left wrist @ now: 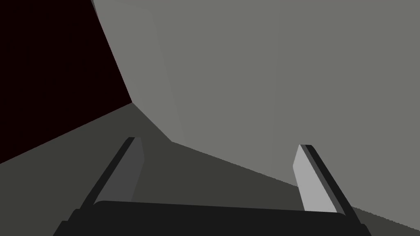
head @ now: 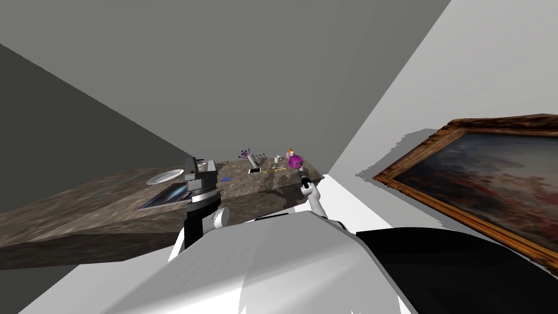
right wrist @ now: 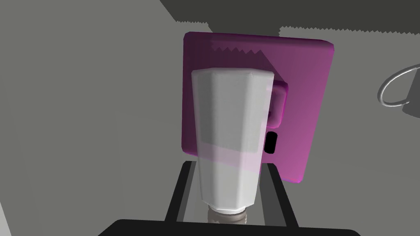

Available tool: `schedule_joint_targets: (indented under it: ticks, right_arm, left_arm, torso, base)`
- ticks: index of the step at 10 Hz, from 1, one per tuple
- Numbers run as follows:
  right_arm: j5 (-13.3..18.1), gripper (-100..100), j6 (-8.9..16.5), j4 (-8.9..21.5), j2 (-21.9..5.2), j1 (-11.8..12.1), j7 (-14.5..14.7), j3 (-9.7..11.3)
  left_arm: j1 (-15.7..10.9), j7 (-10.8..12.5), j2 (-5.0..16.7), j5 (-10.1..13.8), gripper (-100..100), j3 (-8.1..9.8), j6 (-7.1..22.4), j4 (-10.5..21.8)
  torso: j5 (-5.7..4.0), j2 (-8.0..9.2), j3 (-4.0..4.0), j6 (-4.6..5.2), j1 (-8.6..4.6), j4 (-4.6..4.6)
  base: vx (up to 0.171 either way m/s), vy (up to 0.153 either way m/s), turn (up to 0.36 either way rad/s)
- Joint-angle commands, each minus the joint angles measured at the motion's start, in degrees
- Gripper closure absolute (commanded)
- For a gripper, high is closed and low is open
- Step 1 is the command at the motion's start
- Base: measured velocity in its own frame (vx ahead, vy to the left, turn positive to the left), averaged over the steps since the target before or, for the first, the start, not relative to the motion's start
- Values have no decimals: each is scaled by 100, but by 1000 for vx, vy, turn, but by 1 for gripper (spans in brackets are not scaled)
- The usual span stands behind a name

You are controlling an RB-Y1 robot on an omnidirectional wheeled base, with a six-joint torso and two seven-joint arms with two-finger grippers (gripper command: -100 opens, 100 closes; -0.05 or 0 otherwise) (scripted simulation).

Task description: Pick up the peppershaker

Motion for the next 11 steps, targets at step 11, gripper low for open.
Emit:
schedule_joint_targets:
  ticks: [11]
  right_arm:
    - [-1684,100,-480,480,26,-437,1888,-232]
  left_arm:
    - [0,0,0,0,0,0,0,0]
  torso:
    - [4,11,8,3,12,4]
  base:
    - [-12,12,-34]
